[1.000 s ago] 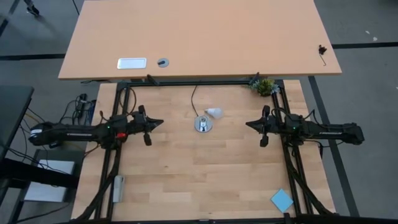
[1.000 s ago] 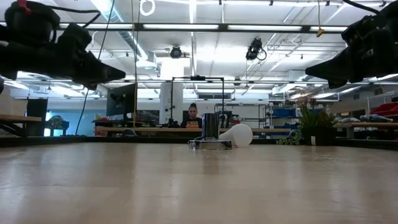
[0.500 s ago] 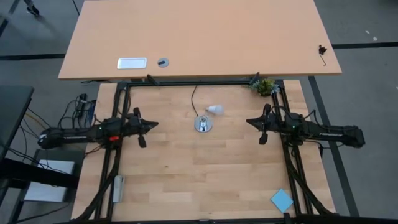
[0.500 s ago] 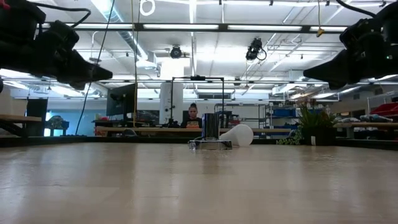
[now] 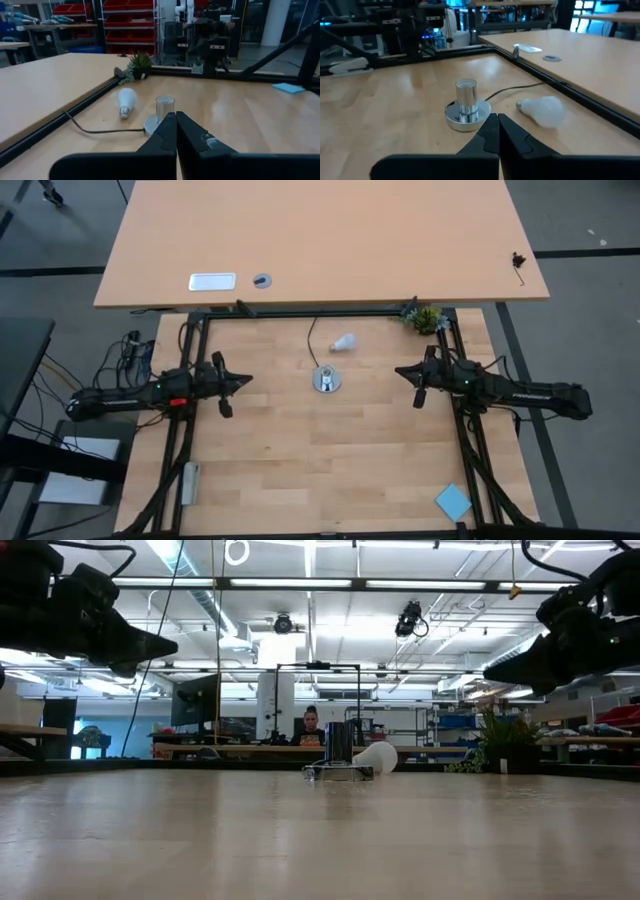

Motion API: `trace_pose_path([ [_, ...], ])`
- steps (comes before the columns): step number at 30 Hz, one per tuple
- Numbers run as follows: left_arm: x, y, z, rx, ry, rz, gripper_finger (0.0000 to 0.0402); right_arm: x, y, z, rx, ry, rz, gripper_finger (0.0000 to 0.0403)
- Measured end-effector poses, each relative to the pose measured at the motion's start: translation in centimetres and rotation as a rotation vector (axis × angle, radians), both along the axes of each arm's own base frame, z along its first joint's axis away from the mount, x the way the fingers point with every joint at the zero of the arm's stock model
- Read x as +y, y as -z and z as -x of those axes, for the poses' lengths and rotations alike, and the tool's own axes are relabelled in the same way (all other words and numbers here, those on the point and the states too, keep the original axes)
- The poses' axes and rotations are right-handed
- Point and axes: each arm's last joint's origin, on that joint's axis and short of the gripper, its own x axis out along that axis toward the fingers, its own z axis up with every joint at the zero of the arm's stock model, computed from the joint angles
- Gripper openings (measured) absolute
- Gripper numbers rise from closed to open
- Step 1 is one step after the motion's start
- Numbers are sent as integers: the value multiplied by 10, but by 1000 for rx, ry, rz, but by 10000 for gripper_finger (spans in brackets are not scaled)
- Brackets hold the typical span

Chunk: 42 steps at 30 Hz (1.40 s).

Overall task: Screw lightbulb
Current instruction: Return to Home Position

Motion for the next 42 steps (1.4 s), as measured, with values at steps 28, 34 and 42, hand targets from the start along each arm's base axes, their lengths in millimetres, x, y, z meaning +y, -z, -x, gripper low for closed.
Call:
trace_pose_path([
  [28,5,2,-1,37,-83,-52,2,7,-10,4,-141,-43,-56,20],
  [34,5,-6,-1,-37,-86,-65,2,7,-10,4,-145,-45,-67,19],
  [42,5,-13,0,-114,-87,-70,2,7,-10,4,-145,-45,-68,20],
])
